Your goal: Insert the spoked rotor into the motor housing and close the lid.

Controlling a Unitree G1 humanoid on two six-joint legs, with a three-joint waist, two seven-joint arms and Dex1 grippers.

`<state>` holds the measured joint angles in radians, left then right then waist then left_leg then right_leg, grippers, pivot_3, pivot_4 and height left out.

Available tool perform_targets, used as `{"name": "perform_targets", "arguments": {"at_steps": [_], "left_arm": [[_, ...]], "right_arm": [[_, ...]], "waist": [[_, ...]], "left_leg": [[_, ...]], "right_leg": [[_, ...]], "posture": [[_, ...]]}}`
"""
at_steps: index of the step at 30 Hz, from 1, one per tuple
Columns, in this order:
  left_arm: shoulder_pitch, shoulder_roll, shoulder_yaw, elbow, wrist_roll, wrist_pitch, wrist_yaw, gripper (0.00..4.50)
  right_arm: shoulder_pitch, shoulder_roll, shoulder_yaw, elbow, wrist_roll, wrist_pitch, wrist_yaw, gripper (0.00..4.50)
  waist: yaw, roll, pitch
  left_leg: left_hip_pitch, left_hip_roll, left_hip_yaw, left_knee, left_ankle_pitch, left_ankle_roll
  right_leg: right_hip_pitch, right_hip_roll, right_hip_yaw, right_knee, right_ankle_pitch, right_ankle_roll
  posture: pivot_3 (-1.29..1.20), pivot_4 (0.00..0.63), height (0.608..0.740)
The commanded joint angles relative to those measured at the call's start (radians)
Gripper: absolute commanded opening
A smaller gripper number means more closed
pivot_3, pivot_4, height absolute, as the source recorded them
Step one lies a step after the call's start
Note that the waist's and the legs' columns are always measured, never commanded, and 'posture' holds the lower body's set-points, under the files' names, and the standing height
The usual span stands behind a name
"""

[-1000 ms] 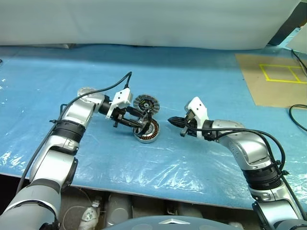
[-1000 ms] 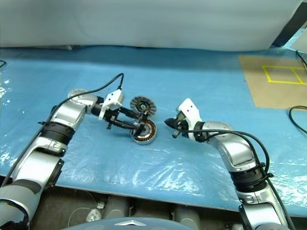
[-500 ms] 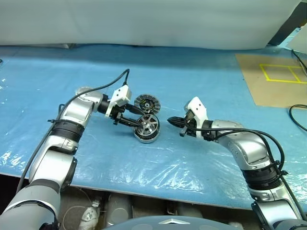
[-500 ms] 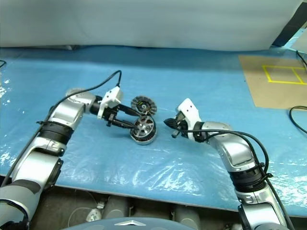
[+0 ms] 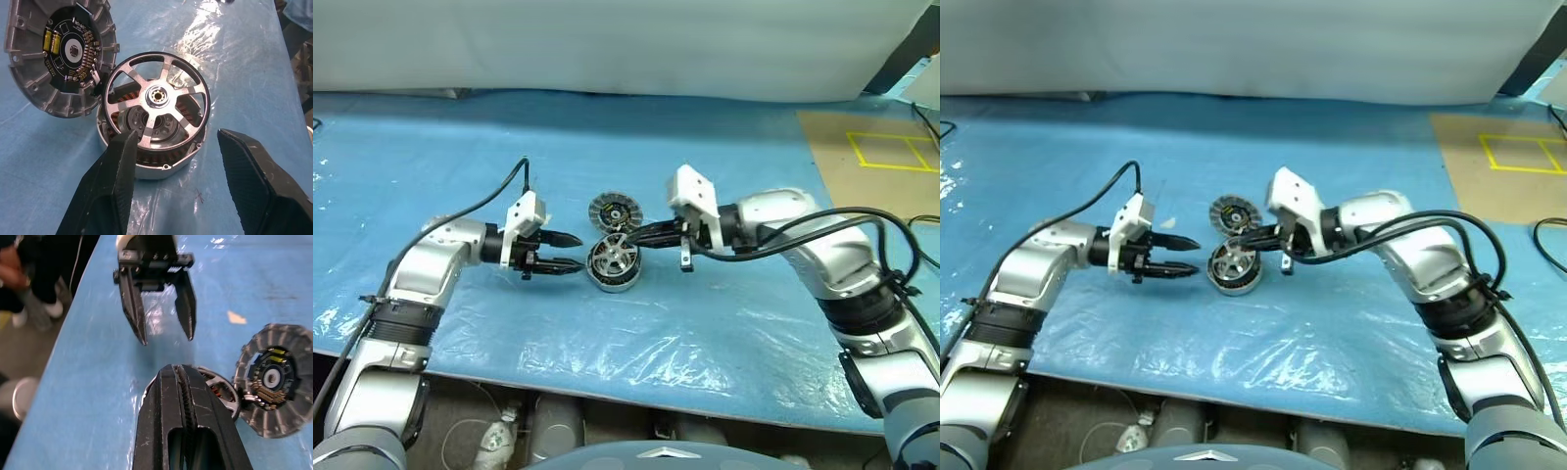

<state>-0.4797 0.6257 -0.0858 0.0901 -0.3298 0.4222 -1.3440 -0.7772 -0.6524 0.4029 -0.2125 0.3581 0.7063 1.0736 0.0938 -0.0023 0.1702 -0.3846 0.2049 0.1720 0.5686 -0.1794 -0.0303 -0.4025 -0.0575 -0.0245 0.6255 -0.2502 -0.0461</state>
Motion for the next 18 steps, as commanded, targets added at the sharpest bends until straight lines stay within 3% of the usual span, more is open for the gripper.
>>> {"name": "perform_targets", "arguments": {"at_steps": [1, 5, 14, 18], "left_arm": [[0.038, -0.007, 0.021, -0.087, -0.033, 0.015, 0.049, 2.74], [0.088, -0.014, 0.045, -0.140, -0.066, 0.036, 0.102, 2.78], [0.166, -0.029, 0.064, -0.195, -0.080, 0.027, 0.206, 2.78], [0.203, -0.015, 0.080, -0.227, -0.091, 0.023, 0.221, 2.78]], "right_arm": [[-0.112, -0.007, 0.082, 0.100, -0.151, -0.186, 0.081, 0.00], [-0.212, 0.007, 0.146, 0.206, -0.241, -0.334, 0.196, 0.87], [-0.387, 0.129, 0.247, 0.496, -0.415, -0.729, 0.388, 3.93], [-0.456, 0.227, 0.276, 0.673, -0.491, -0.875, 0.392, 3.93]], "waist": [[-0.002, 0.000, 0.000], [-0.003, 0.000, 0.000], [-0.024, -0.001, 0.000], [-0.032, -0.001, 0.001]], "left_leg": [[-0.001, 0.000, 0.000, 0.001, 0.000, 0.000], [0.000, 0.001, 0.000, 0.001, 0.000, 0.000], [-0.001, 0.001, 0.000, 0.004, 0.001, 0.004], [-0.002, 0.001, 0.000, 0.008, 0.000, 0.006]], "right_leg": [[0.000, 0.000, 0.000, 0.000, -0.001, -0.001], [-0.001, 0.000, 0.000, 0.002, -0.002, -0.003], [-0.001, 0.000, 0.000, 0.006, -0.002, -0.003], [-0.004, 0.000, 0.001, 0.013, -0.003, -0.006]], "posture": [[0.00, 0.150, 0.740], [0.00, 0.150, 0.740], [0.00, 0.150, 0.740], [0.00, 0.150, 0.740]]}}
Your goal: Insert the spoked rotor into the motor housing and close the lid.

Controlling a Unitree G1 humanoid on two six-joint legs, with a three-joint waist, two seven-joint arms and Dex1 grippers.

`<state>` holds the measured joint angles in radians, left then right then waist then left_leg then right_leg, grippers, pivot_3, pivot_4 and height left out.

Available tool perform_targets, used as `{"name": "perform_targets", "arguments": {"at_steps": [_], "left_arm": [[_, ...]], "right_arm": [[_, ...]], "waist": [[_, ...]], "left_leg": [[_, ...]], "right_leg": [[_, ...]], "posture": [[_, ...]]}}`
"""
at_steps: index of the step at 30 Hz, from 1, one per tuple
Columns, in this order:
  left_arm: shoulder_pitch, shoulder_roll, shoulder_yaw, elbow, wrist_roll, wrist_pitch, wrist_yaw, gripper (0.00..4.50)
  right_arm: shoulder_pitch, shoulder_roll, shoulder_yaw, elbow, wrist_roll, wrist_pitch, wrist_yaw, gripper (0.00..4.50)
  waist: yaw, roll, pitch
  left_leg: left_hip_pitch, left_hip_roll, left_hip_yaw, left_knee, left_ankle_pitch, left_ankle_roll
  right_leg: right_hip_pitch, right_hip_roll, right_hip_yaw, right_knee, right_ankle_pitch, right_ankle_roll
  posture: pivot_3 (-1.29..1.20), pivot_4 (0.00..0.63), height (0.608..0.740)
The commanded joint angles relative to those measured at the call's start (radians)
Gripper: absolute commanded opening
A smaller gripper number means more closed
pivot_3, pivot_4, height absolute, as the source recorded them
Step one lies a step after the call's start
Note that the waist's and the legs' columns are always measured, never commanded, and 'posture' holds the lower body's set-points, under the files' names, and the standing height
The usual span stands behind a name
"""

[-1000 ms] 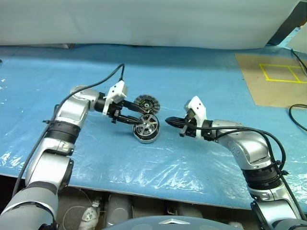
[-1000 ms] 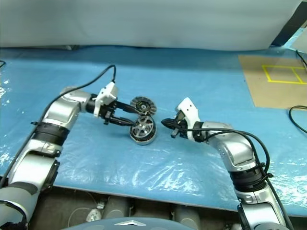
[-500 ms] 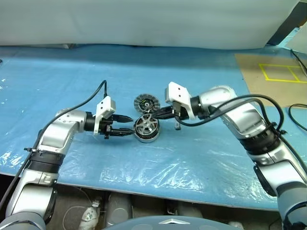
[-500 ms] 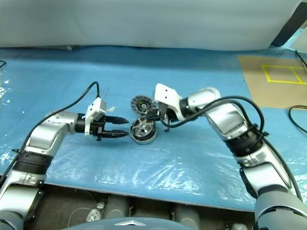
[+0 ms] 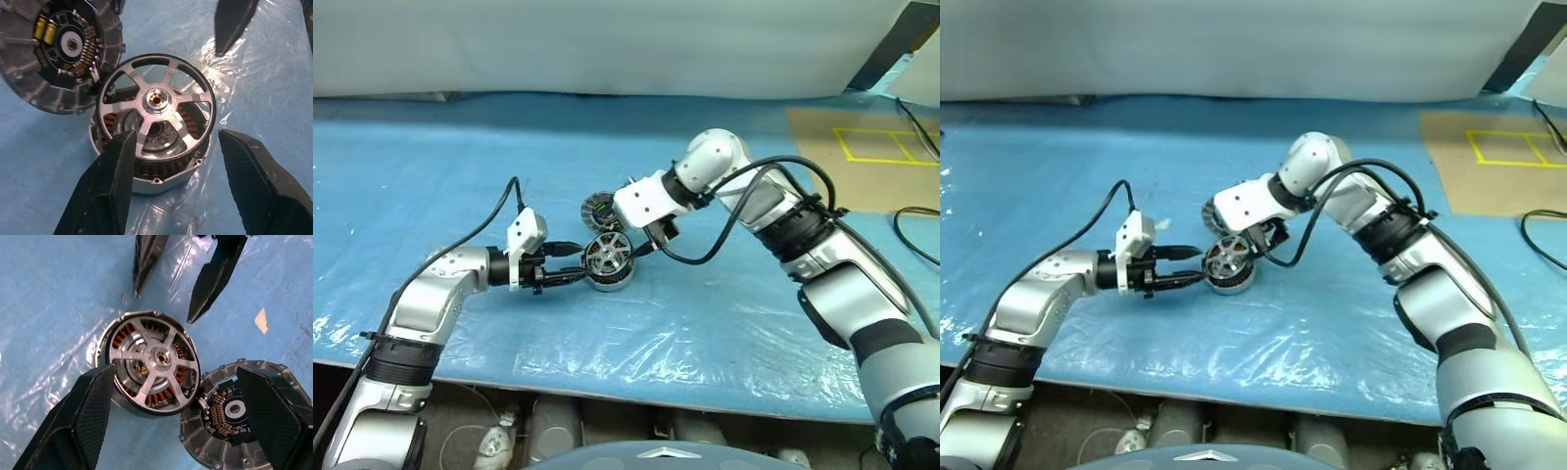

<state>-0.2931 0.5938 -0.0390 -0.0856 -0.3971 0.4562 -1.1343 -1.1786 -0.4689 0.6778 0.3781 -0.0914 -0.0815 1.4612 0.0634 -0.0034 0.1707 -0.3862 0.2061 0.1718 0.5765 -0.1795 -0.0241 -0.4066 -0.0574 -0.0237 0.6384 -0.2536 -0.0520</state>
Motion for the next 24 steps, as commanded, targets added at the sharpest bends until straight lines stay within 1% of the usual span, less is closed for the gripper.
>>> {"name": "perform_targets", "arguments": {"at_steps": [1, 4, 9, 15, 21, 22, 24], "left_arm": [[0.025, 0.021, 0.037, -0.054, -0.024, -0.014, 0.015, 2.78], [0.052, 0.031, 0.041, -0.053, -0.014, -0.030, 0.027, 2.78], [0.080, 0.034, 0.035, -0.073, -0.015, -0.036, 0.046, 2.78], [0.095, 0.034, 0.028, -0.085, -0.018, -0.037, 0.063, 2.78], [0.094, 0.029, 0.020, -0.087, -0.018, -0.042, 0.070, 2.78], [0.093, 0.028, 0.019, -0.085, -0.017, -0.043, 0.071, 2.78], [0.090, 0.023, 0.015, -0.077, -0.014, -0.048, 0.074, 2.78]], "right_arm": [[-0.069, 0.071, 0.002, 0.122, -0.051, -0.106, 0.004, 3.93], [-0.113, 0.150, -0.001, 0.259, -0.089, -0.155, -0.011, 3.93], [-0.148, 0.204, -0.001, 0.420, -0.147, -0.244, -0.010, 3.93], [-0.141, 0.217, 0.005, 0.474, -0.185, -0.327, 0.050, 3.93], [-0.146, 0.243, -0.003, 0.505, -0.203, -0.344, 0.073, 3.93], [-0.145, 0.245, -0.005, 0.505, -0.203, -0.342, 0.079, 3.76], [-0.144, 0.248, -0.004, 0.511, -0.211, -0.345, 0.078, 3.27]], "waist": [[-0.004, 0.000, 0.000], [-0.017, 0.000, 0.000], [-0.019, 0.000, 0.000], [-0.021, 0.000, 0.000], [-0.024, 0.000, 0.000], [-0.024, 0.000, 0.000], [-0.024, 0.000, 0.000]], "left_leg": [[0.000, 0.001, 0.000, 0.001, 0.000, 0.000], [0.001, 0.001, 0.000, 0.001, 0.000, 0.000], [-0.001, 0.001, 0.000, 0.002, 0.000, 0.001], [-0.001, 0.001, 0.000, 0.002, 0.000, 0.002], [-0.001, 0.002, 0.000, 0.002, 0.000, 0.002], [-0.001, 0.002, 0.000, 0.002, 0.000, 0.002], [-0.001, 0.002, 0.000, 0.002, 0.000, 0.002]], "right_leg": [[0.000, 0.000, 0.000, 0.002, -0.001, -0.001], [-0.001, 0.001, 0.000, 0.003, -0.001, -0.002], [0.000, 0.000, 0.000, 0.002, -0.001, -0.002], [-0.001, 0.000, -0.001, 0.003, -0.001, -0.002], [-0.001, 0.000, -0.001, 0.003, -0.002, -0.003], [-0.001, 0.000, -0.001, 0.003, -0.002, -0.003], [-0.001, 0.000, -0.001, 0.003, -0.002, -0.003]], "posture": [[0.00, 0.150, 0.740], [0.00, 0.150, 0.740], [0.00, 0.150, 0.740], [0.00, 0.150, 0.740], [0.00, 0.150, 0.740], [0.00, 0.150, 0.740], [0.00, 0.150, 0.740]]}}
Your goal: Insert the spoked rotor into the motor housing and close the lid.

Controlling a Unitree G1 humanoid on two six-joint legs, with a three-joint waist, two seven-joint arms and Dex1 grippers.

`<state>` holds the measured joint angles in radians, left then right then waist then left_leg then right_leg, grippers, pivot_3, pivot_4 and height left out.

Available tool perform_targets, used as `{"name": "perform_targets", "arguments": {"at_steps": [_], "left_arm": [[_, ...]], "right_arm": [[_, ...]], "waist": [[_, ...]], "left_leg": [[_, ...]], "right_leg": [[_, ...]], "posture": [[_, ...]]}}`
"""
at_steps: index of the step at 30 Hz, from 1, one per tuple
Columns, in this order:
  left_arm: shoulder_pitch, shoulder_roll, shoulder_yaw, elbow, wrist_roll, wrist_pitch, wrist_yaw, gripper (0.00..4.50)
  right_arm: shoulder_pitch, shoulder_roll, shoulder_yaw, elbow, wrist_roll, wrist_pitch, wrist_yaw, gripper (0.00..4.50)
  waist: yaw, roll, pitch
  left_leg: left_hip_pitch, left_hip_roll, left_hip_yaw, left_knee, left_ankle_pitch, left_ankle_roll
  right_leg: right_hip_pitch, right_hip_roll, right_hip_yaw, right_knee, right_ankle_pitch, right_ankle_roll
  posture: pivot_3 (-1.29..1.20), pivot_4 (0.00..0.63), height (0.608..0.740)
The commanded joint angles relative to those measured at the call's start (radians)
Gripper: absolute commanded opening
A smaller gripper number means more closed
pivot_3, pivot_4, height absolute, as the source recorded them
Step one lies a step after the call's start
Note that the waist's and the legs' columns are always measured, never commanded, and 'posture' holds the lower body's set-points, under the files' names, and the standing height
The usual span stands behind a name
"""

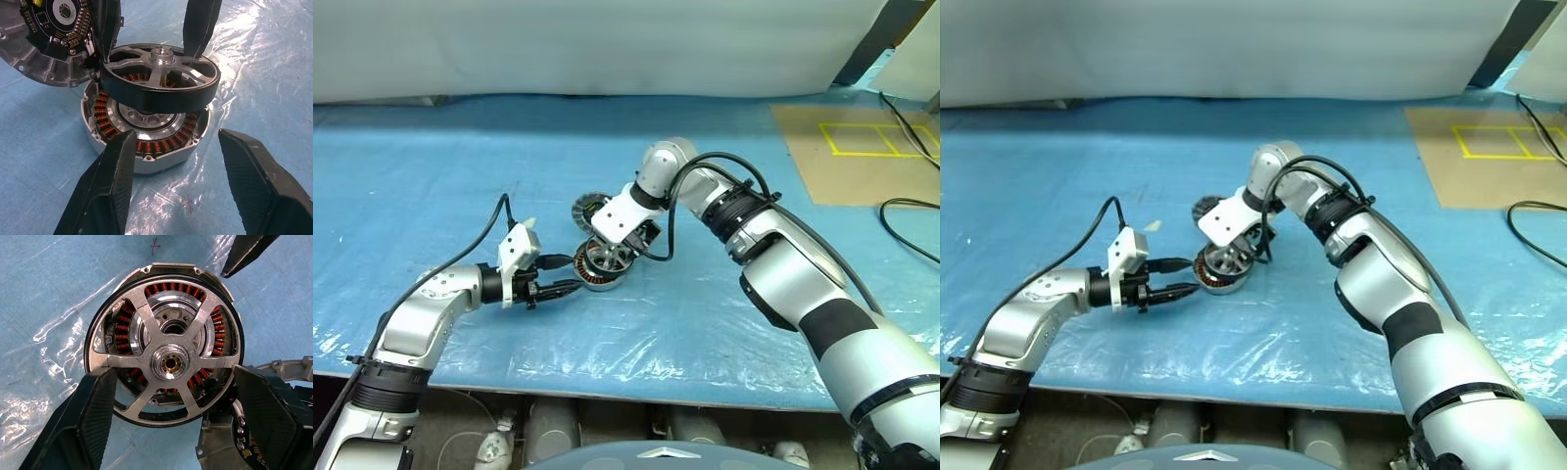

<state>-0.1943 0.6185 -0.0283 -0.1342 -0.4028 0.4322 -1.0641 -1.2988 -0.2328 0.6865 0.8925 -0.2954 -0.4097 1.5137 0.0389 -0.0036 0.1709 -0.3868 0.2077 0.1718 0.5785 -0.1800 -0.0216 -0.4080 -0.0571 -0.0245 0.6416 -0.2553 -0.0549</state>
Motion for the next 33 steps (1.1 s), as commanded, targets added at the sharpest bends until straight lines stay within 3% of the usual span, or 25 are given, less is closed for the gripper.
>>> {"name": "perform_targets", "arguments": {"at_steps": [1, 7, 15, 23, 33], "left_arm": [[-0.008, -0.003, 0.003, -0.027, -0.006, -0.026, 0.004, 2.78], [-0.001, -0.005, -0.003, -0.028, -0.008, -0.031, 0.003, 2.78], [-0.008, -0.008, -0.007, -0.014, -0.007, -0.038, 0.001, 2.78], [0.000, 0.013, 0.038, -0.001, -0.024, -0.046, -0.009, 2.78], [0.005, 0.024, 0.040, -0.004, -0.023, -0.040, -0.007, 2.78]], "right_arm": [[-0.023, 0.013, -0.014, -0.001, -0.010, -0.015, 0.022, 3.03], [-0.006, 0.004, -0.022, -0.020, -0.009, -0.006, 0.047, 0.93], [-0.005, 0.014, -0.045, -0.046, 0.006, 0.032, 0.031, 0.89], [0.014, 0.001, -0.113, -0.199, 0.091, 0.157, 0.083, 0.89], [0.108, -0.028, -0.068, -0.294, 0.008, 0.141, -0.026, 0.89]], "waist": [[0.001, 0.000, 0.000], [0.002, 0.000, 0.000], [0.002, 0.000, 0.000], [0.002, 0.000, 0.000], [0.004, 0.000, 0.000]], "left_leg": [[0.000, 0.000, 0.000, 0.000, 0.000, 0.000], [0.000, 0.000, 0.000, 0.000, 0.000, 0.000], [0.000, 0.000, 0.000, 0.000, 0.000, 0.000], [0.000, 0.000, 0.000, 0.000, 0.000, 0.000], [0.000, 0.000, 0.000, 0.000, 0.000, 0.000]], "right_leg": [[0.000, 0.000, 0.000, 0.000, 0.000, 0.000], [0.000, 0.000, 0.000, 0.000, 0.000, 0.000], [0.000, 0.000, 0.000, 0.000, 0.000, 0.000], [0.000, 0.000, 0.000, 0.000, 0.000, 0.000], [0.000, 0.000, 0.000, 0.000, 0.000, 0.000]], "posture": [[0.00, 0.150, 0.740], [0.00, 0.150, 0.740], [0.00, 0.150, 0.740], [0.00, 0.150, 0.740], [0.00, 0.150, 0.740]]}}
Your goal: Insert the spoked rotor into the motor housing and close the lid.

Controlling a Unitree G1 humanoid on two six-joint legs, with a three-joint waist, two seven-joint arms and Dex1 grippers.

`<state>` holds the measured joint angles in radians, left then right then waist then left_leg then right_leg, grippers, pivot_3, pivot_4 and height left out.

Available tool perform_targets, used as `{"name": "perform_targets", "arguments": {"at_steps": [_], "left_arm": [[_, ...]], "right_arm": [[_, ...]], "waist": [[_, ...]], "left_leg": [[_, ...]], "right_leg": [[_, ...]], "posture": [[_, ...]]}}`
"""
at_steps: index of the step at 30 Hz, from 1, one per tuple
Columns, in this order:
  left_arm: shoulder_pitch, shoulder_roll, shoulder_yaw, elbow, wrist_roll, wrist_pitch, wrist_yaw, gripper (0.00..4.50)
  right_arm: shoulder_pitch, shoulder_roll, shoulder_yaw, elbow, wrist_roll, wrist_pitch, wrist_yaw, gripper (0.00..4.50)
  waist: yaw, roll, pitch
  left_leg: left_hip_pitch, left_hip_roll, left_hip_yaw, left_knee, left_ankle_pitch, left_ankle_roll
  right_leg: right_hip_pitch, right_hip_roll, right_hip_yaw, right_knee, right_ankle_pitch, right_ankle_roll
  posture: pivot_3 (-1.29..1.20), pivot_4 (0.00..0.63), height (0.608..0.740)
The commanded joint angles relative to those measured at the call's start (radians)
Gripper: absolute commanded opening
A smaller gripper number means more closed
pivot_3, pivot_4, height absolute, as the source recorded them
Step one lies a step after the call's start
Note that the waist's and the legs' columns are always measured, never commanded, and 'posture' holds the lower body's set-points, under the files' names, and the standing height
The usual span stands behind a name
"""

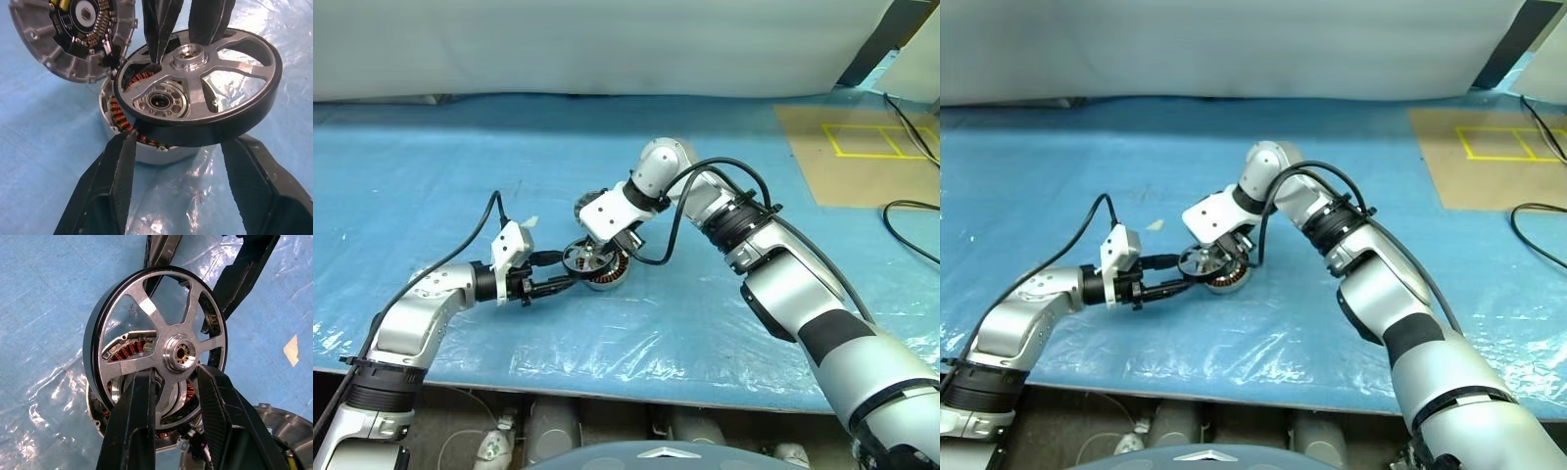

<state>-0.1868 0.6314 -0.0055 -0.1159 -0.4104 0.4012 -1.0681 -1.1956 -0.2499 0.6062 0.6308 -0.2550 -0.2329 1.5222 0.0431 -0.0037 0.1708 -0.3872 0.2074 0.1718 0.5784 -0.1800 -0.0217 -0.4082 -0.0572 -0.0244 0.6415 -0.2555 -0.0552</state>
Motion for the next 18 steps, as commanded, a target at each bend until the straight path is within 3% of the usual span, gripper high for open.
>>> {"name": "perform_targets", "arguments": {"at_steps": [1, 18], "left_arm": [[-0.002, 0.011, 0.016, -0.024, -0.016, -0.008, -0.003, 2.78], [0.003, 0.009, 0.006, -0.028, -0.015, -0.003, -0.004, 2.78]], "right_arm": [[0.009, -0.012, 0.014, -0.036, -0.038, -0.038, -0.042, 0.89], [0.017, -0.032, 0.024, -0.036, -0.105, -0.093, -0.122, 0.89]], "waist": [[0.000, 0.000, 0.000], [-0.001, 0.000, 0.000]], "left_leg": [[0.000, 0.000, 0.000, 0.000, 0.000, 0.000], [0.000, 0.000, 0.000, 0.000, 0.000, -0.001]], "right_leg": [[0.000, 0.000, 0.000, 0.000, 0.000, 0.000], [0.000, 0.000, 0.000, 0.000, 0.000, 0.000]], "posture": [[0.00, 0.150, 0.740], [0.00, 0.150, 0.740]]}}
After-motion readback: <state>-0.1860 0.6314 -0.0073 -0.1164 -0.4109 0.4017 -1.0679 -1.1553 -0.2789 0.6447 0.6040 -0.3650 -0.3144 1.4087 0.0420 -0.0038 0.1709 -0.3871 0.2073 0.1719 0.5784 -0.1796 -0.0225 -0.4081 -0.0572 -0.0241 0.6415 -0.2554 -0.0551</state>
